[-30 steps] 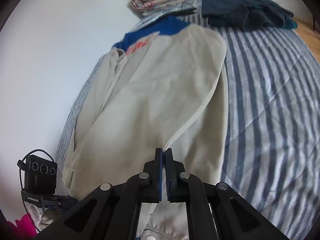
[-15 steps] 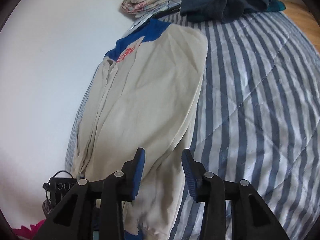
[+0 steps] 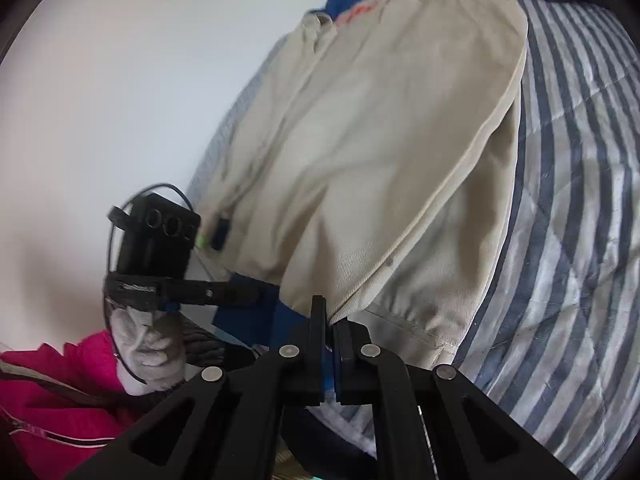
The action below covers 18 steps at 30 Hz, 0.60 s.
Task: Fold large clothes
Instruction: 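Grasp the second jacket side edge with the right gripper while the left gripper grasps the cuff, then fold the second side panel inward with both grippers, then open them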
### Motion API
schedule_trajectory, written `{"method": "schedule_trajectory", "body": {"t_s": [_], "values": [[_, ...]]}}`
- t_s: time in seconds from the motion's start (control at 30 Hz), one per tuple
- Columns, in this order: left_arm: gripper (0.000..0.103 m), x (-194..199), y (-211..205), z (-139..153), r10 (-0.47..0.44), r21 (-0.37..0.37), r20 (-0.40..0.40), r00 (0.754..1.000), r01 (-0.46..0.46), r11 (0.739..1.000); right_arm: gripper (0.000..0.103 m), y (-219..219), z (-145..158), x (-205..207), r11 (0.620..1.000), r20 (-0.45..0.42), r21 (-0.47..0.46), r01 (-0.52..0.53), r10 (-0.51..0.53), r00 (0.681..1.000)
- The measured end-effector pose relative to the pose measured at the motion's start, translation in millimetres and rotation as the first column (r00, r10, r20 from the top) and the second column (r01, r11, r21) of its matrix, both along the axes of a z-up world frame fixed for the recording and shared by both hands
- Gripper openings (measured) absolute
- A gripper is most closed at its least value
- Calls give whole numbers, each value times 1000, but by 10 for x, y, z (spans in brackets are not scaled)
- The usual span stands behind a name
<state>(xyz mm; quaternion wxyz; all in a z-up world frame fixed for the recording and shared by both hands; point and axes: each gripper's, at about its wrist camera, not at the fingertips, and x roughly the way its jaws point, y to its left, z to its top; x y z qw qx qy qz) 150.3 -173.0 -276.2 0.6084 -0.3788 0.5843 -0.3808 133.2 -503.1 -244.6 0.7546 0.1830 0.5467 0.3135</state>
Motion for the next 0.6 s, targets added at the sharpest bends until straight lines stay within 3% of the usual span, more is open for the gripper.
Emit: {"method": "schedule_trajectory", "body": {"t_s": [0.07,0.13,0.2,0.3,0.4,0.47,0.6], "values": [[6,-8,-94,45,-21,19,34,999,20,1000,1,-180,201,-88,997,15,57,43,-44,999],[6,3,-198,-43,-57,83,48,997,53,995,1,-347,216,-123,993,-14,71,97,-96,995],[6,-3,-298,-159,-90,176,57,994,78,981,1,-383,14,-133,991,-69,5,132,-131,989],[6,-20,-288,-152,-93,195,57,994,81,978,7,-264,-324,-148,985,-138,-113,131,-146,980],[8,-61,-212,47,-120,243,84,989,96,965,28,-233,-293,-227,983,-84,-130,129,-140,987],[8,-101,-144,220,-126,264,127,984,89,960,54,-276,-206,-220,974,-19,-152,170,-175,984],[8,-127,-126,601,-145,311,264,954,58,949,55,-366,-258,-119,965,-22,-144,219,-224,974]]}}
